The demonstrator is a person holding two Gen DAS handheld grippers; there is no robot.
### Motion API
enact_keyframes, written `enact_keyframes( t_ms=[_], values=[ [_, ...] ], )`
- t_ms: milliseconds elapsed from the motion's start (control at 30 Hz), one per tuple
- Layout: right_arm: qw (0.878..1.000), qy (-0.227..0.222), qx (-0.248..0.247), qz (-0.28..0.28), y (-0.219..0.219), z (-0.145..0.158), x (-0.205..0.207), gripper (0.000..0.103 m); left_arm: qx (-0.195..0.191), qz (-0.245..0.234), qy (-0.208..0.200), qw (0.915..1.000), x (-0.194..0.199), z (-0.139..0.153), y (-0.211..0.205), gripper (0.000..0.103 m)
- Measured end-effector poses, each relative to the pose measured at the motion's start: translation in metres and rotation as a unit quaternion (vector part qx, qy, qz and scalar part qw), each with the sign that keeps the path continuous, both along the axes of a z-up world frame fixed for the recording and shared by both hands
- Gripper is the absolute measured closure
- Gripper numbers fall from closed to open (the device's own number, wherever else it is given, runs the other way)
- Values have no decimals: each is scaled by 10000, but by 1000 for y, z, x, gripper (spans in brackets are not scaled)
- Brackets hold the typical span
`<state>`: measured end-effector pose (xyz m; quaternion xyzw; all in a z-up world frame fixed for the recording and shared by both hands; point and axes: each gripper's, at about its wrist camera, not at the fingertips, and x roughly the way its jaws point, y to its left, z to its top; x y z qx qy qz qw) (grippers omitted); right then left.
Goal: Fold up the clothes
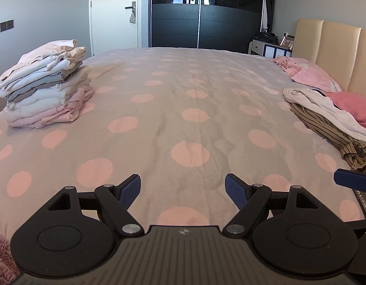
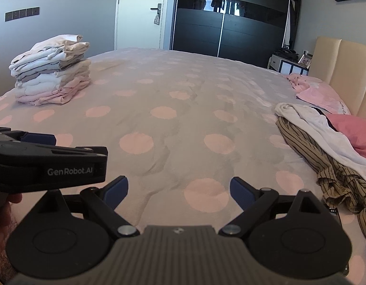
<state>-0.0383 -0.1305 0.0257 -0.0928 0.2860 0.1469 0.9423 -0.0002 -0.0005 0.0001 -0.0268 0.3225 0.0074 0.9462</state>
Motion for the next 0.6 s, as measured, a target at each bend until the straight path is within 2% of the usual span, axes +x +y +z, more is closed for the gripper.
enact_keyframes(
  t_ms=[400,600],
  values=[
    [10000,5,9,25,0,1,0,8,5,-4,-58,10000,1,-1,1,25],
    [10000,13,41,59,-1,0,0,8,17,44,49,10000,0,-1,-2,25]
  ],
)
